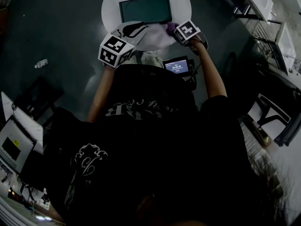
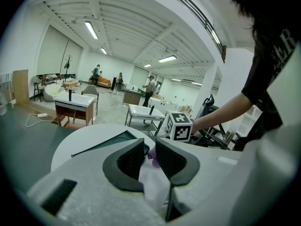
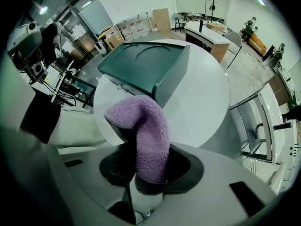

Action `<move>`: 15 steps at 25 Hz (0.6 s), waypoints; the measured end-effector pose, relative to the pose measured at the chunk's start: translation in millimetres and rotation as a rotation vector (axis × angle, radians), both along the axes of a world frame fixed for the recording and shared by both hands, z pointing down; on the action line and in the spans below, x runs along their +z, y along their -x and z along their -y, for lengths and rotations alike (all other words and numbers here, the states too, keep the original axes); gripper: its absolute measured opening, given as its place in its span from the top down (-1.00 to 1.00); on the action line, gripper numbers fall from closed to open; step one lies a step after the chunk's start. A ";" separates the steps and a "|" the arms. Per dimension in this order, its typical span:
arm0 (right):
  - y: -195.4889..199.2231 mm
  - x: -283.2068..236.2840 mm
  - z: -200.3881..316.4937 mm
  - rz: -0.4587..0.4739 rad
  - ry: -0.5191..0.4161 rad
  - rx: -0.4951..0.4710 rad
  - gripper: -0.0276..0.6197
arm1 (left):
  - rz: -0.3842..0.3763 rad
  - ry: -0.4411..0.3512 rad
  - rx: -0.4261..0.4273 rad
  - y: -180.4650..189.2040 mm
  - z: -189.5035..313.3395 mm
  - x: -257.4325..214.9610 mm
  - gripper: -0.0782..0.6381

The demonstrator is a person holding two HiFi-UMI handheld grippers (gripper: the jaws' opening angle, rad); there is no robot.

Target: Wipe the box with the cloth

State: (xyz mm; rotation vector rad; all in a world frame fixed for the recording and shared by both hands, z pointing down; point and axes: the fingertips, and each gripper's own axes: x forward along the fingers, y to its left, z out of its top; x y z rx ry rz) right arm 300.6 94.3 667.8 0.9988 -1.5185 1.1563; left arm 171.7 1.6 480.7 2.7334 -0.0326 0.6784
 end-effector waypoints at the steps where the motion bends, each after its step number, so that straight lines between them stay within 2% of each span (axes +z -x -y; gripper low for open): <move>1: -5.0 1.2 -1.7 0.003 -0.002 -0.004 0.57 | 0.000 0.000 -0.002 -5.2 -1.9 0.0 0.58; 7: -42.1 -2.0 7.5 -0.015 -0.017 -0.009 0.57 | -0.003 -0.009 -0.020 -37.6 -3.9 -2.3 0.58; 15: -46.6 6.6 24.6 -0.016 -0.013 -0.084 0.57 | 0.015 -0.009 -0.070 -42.1 -5.5 1.0 0.58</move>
